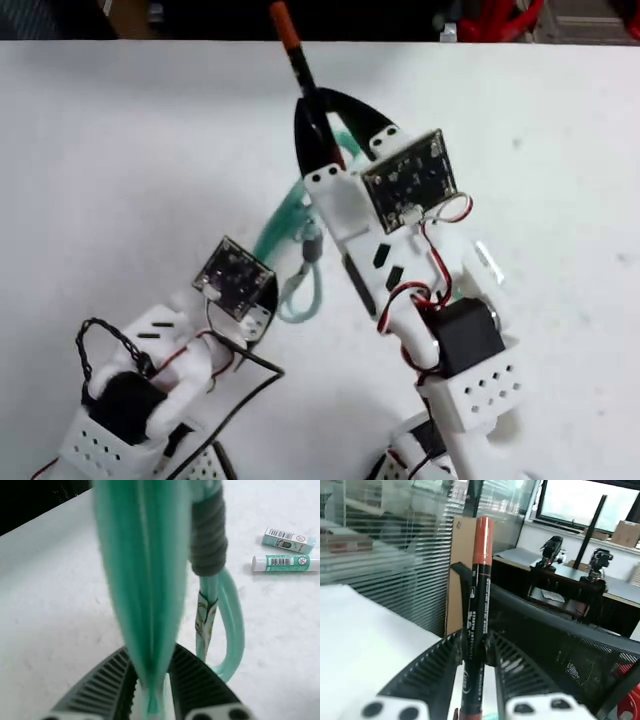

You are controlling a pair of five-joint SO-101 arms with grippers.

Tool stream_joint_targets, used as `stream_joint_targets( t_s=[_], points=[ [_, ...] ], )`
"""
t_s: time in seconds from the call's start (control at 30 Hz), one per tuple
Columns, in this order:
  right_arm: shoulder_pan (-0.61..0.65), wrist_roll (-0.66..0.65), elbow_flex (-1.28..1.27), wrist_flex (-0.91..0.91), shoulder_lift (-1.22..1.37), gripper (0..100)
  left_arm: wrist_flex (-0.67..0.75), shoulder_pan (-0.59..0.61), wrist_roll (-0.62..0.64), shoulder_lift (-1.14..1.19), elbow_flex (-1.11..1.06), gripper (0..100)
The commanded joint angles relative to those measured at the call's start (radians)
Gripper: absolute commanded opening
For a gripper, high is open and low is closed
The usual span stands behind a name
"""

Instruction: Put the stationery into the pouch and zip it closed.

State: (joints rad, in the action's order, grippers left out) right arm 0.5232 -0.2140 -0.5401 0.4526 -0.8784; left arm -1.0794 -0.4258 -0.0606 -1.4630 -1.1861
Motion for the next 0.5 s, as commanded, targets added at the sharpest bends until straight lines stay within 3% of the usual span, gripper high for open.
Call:
stream_joint_targets(
  t_s=[0.0,0.33,0.47],
  points=[
    [-0.041,0.049,-0.011,-0.068,-0.013,1.7,0.017,-0.004,-0.012,-0.002,0.025,2],
    [-0.041,0.069,-0.017,-0.219,0.033,1.7,0.017,-0.004,-0.012,-0.002,0.026,2],
    [-0.047,0.133,-0.046,-0.219,0.102,1.7,0.017,-0.002,-0.012,-0.002,0.026,2]
  ],
)
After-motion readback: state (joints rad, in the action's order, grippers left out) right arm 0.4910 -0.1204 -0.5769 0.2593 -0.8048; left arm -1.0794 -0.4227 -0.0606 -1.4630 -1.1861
